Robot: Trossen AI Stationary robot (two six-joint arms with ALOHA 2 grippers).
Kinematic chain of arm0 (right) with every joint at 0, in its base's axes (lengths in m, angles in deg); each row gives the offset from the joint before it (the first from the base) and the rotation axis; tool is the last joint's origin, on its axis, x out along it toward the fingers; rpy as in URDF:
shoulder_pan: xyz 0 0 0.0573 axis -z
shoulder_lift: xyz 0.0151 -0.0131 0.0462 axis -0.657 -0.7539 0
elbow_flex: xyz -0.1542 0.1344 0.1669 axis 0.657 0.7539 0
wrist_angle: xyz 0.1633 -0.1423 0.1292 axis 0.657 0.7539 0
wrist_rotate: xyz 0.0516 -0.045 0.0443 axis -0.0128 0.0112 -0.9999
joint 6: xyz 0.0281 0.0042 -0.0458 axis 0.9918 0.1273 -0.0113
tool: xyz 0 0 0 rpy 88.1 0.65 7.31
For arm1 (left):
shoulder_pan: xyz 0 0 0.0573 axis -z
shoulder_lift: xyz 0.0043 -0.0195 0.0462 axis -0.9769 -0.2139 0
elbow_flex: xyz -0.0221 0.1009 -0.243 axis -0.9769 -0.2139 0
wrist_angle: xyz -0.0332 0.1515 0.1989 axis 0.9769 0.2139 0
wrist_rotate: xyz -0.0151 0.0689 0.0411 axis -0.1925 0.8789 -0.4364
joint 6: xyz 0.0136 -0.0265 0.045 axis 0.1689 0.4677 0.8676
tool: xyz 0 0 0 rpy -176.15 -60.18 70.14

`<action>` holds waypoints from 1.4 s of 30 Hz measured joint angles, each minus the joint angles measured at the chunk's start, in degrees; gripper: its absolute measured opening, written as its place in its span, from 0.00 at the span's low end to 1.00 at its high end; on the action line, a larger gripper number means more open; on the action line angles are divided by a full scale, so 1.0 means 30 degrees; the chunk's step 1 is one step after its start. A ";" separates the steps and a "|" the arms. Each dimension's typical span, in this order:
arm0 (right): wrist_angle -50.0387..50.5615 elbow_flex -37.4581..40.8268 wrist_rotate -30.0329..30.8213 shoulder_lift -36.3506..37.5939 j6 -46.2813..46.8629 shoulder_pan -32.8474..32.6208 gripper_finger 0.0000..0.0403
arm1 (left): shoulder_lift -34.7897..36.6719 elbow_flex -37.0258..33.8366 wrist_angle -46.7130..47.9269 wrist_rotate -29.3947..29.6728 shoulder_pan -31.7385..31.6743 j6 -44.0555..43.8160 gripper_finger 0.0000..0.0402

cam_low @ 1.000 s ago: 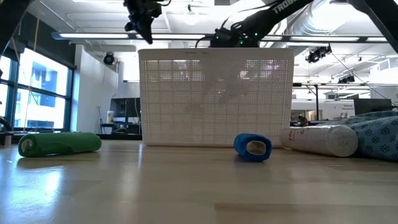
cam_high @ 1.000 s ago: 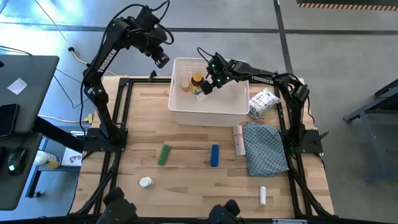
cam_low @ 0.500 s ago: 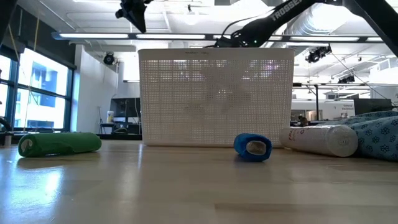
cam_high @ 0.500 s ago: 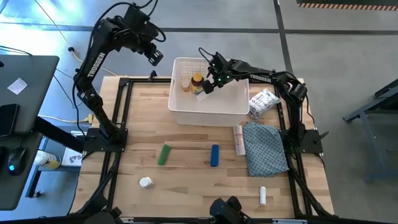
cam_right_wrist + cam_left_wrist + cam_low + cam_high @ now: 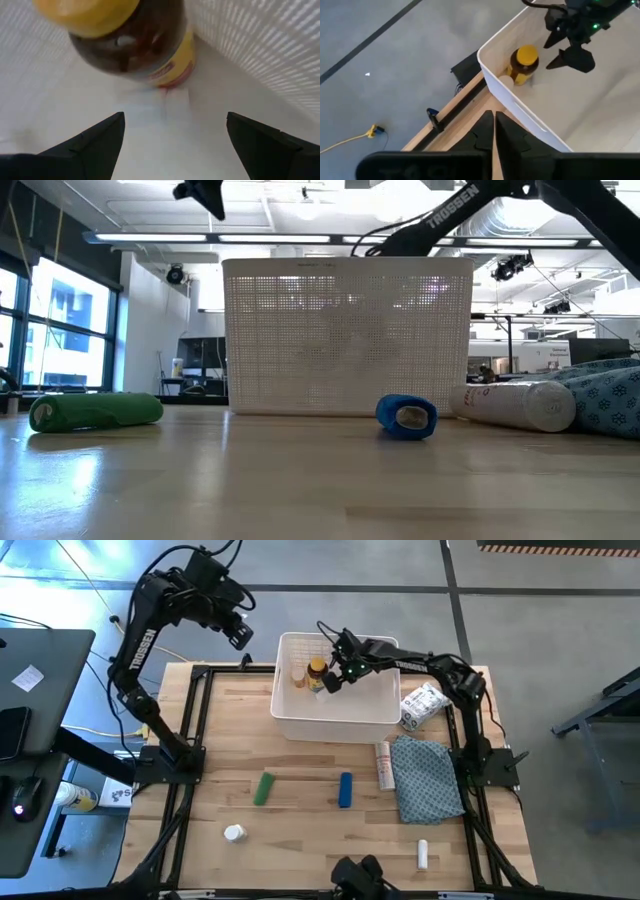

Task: Pick & place medical supplies in basket/bin
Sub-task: Put the white medicine bottle into the white bin

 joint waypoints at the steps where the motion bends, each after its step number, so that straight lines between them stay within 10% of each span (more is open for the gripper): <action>1: -0.0075 -0.0015 -0.0009 -0.0126 0.0117 0.0000 0.84 | 0.0046 0.0000 -0.0002 0.0007 0.0000 -0.0009 0.15; 27: -0.1503 0.0001 -0.1820 -0.1816 0.1217 -0.0487 0.84 | 0.0380 0.0000 -0.0016 0.0065 0.0000 0.0354 0.12; 42: -0.2081 0.0001 -0.6439 -0.1769 0.1588 -0.1470 0.84 | 0.0380 0.0000 -0.0024 0.0896 0.0000 0.0725 0.10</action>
